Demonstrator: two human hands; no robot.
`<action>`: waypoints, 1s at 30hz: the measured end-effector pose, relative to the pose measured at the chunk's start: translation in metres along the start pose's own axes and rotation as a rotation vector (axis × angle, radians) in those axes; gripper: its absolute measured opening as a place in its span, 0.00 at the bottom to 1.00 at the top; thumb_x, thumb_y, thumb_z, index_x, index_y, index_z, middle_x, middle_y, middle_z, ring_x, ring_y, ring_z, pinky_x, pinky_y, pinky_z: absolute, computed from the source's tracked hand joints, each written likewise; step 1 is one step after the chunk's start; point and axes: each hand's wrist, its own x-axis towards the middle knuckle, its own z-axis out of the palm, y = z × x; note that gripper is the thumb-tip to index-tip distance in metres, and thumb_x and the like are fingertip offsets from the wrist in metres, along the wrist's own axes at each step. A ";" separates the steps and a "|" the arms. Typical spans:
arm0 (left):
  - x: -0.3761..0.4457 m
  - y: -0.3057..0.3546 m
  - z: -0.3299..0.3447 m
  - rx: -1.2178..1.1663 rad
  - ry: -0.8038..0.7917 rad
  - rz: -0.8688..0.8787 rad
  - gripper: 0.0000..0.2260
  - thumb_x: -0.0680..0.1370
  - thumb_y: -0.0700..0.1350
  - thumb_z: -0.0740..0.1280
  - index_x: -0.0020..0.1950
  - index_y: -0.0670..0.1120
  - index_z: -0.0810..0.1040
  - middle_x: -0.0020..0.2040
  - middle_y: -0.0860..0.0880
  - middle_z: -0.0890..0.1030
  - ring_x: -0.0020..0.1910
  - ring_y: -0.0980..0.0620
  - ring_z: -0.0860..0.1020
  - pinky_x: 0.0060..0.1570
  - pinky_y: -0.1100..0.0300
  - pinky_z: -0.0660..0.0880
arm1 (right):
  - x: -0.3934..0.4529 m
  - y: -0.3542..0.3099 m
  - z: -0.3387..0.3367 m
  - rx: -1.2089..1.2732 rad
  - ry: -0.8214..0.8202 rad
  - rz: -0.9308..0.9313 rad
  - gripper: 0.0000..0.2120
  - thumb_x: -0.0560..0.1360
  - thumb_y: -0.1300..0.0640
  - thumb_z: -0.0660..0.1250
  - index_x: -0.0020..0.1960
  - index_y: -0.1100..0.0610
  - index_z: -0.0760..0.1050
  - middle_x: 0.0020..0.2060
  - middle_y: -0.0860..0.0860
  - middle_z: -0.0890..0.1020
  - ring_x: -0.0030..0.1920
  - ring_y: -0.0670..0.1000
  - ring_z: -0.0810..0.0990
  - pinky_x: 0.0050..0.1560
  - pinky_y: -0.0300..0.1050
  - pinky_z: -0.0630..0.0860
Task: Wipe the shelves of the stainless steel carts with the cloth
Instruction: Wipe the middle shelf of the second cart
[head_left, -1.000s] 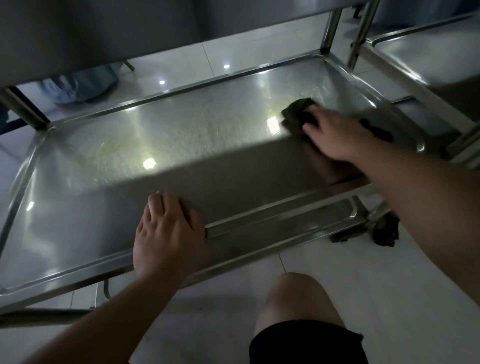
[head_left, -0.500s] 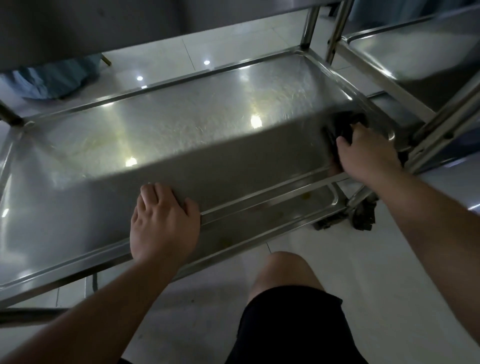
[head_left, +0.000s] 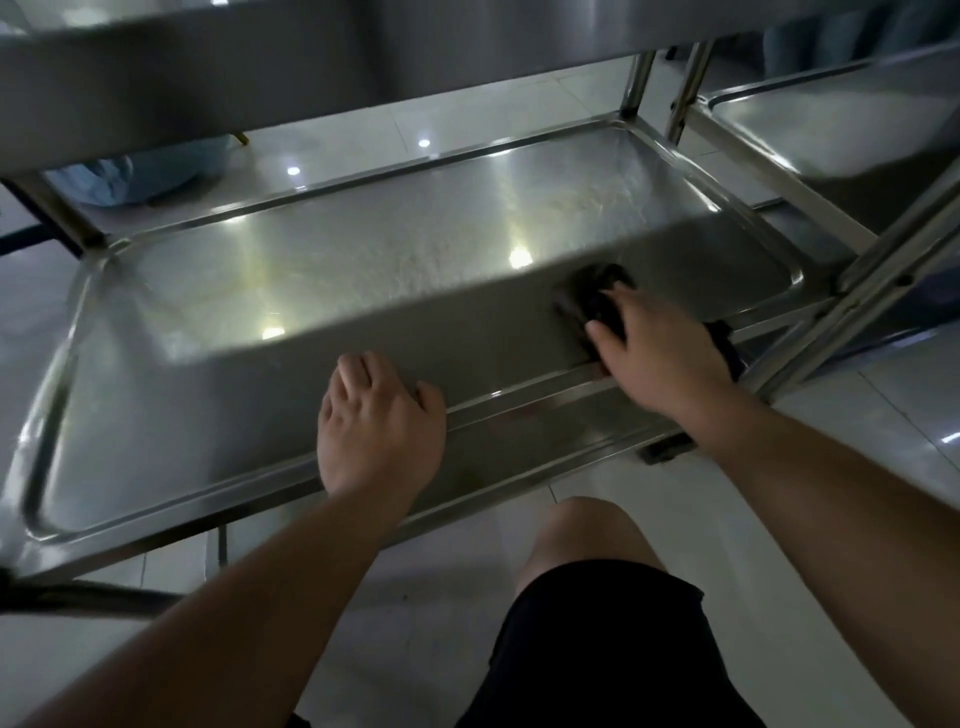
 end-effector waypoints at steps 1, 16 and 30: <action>0.001 0.000 -0.001 0.006 -0.012 0.000 0.20 0.81 0.56 0.53 0.66 0.43 0.67 0.61 0.43 0.70 0.64 0.42 0.72 0.69 0.45 0.71 | 0.003 0.000 0.001 -0.004 0.003 0.062 0.29 0.84 0.38 0.54 0.78 0.53 0.68 0.77 0.53 0.72 0.75 0.57 0.71 0.75 0.58 0.68; -0.009 -0.199 -0.079 0.006 -0.092 -0.127 0.20 0.86 0.56 0.57 0.77 0.50 0.67 0.80 0.44 0.63 0.78 0.38 0.64 0.75 0.35 0.65 | -0.004 -0.264 0.077 0.106 -0.252 -0.312 0.31 0.84 0.38 0.45 0.84 0.48 0.55 0.85 0.46 0.52 0.84 0.53 0.51 0.80 0.56 0.50; -0.004 -0.236 -0.082 0.097 -0.090 -0.332 0.34 0.86 0.60 0.43 0.86 0.39 0.45 0.86 0.39 0.43 0.85 0.43 0.41 0.83 0.46 0.42 | 0.058 -0.096 0.022 0.096 -0.059 0.275 0.26 0.83 0.41 0.56 0.76 0.53 0.68 0.71 0.62 0.75 0.67 0.67 0.76 0.69 0.63 0.72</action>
